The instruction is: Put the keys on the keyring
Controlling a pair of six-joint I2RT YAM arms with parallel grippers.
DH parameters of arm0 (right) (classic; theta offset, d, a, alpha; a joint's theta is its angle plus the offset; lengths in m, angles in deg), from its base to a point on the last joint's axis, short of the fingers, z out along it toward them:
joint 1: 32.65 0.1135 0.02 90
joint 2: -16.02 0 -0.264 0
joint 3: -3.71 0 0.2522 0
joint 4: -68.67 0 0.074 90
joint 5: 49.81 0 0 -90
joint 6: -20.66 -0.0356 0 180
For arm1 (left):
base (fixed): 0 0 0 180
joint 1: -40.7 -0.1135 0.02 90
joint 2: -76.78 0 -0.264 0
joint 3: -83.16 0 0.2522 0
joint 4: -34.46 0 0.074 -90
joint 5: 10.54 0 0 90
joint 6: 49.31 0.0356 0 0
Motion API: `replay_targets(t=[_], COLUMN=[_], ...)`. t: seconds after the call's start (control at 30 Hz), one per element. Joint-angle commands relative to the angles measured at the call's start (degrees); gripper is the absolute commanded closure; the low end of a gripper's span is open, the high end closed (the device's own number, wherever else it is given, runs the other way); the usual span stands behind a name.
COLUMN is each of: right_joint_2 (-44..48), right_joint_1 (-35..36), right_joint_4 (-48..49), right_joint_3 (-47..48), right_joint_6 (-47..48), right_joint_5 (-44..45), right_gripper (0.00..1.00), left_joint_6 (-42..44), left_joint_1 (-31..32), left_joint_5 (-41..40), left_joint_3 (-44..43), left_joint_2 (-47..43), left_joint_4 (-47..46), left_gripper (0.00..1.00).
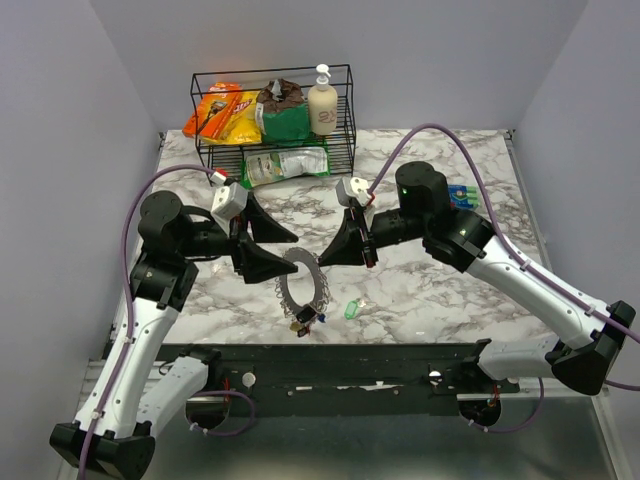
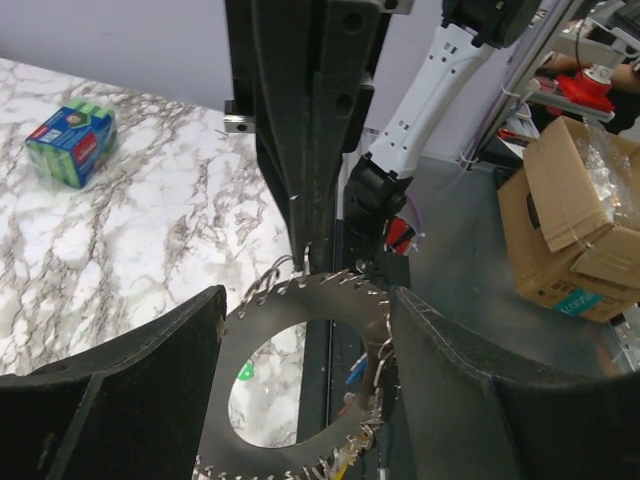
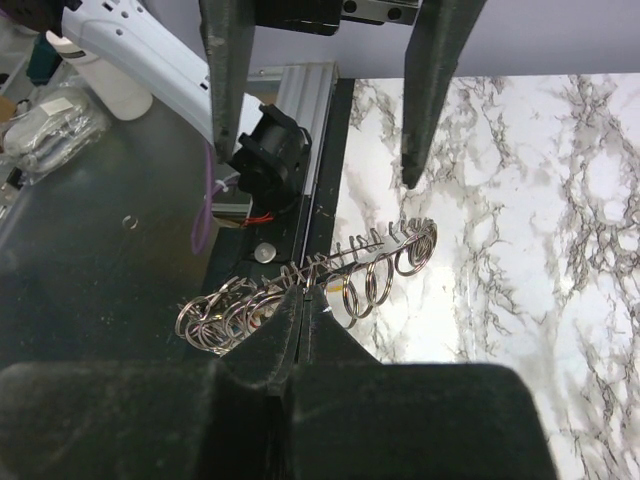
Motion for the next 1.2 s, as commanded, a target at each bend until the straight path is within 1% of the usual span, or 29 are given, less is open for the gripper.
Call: replay_targets(t=[0.0, 0.13, 0.3, 0.4, 0.43, 0.53, 0.7, 0.83, 1.0, 1.03, 1.17], right_joint_2=[1.16, 1.25, 1.34, 1.25, 1.34, 1.34, 1.34, 1.34, 1.43, 1.51, 1.51], right_joint_1=[-0.26, -0.18, -0.18, -0.26, -0.26, -0.26, -0.26, -0.26, -0.26, -0.18, -0.18], right_joint_4=[3.29, 3.64, 4.16, 4.25, 4.34, 4.43, 4.60, 4.78, 5.04, 4.96, 5.22], right_joint_3=[0.15, -0.29, -0.65, -0.73, -0.73, -0.91, -1.08, -1.17, -1.35, -1.44, -1.35], right_joint_6=[-1.51, -1.95, -2.65, -2.83, -2.91, -3.09, -3.26, -3.35, -3.27, -3.26, -3.18], right_joint_5=[0.73, 0.82, 0.82, 0.91, 0.91, 0.64, 0.55, 0.55, 0.90, 1.17, 1.34], right_gripper=[0.99, 0.99, 0.99, 0.99, 0.99, 0.99, 0.99, 0.99, 0.99, 0.99, 0.99], left_joint_6=[-0.86, -0.51, 0.63, 2.47, 4.39, 6.86, 8.19, 8.37, 8.98, 9.24, 10.21], left_joint_1=[1.30, 2.79, 6.38, 8.15, 9.11, 9.91, 10.88, 11.23, 11.49, 11.58, 11.76], left_joint_5=[2.95, 0.32, -2.59, -5.04, -5.75, -8.38, -10.85, -11.47, -11.73, -11.91, -12.61], left_joint_3=[0.86, 0.77, 0.16, -0.81, -1.42, -2.21, -2.39, -2.48, -2.57, -2.57, -2.83], left_joint_2=[-0.20, 0.23, 1.20, 2.08, 2.52, 2.96, 3.75, 4.10, 4.37, 4.46, 4.72], left_joint_4=[-1.70, -1.70, -1.00, 1.37, 3.38, 6.55, 7.97, 8.06, 8.67, 9.28, 10.69], left_gripper=[0.27, 0.33, 0.37, 0.39, 0.41, 0.46, 0.49, 0.54, 0.58, 0.62, 0.69])
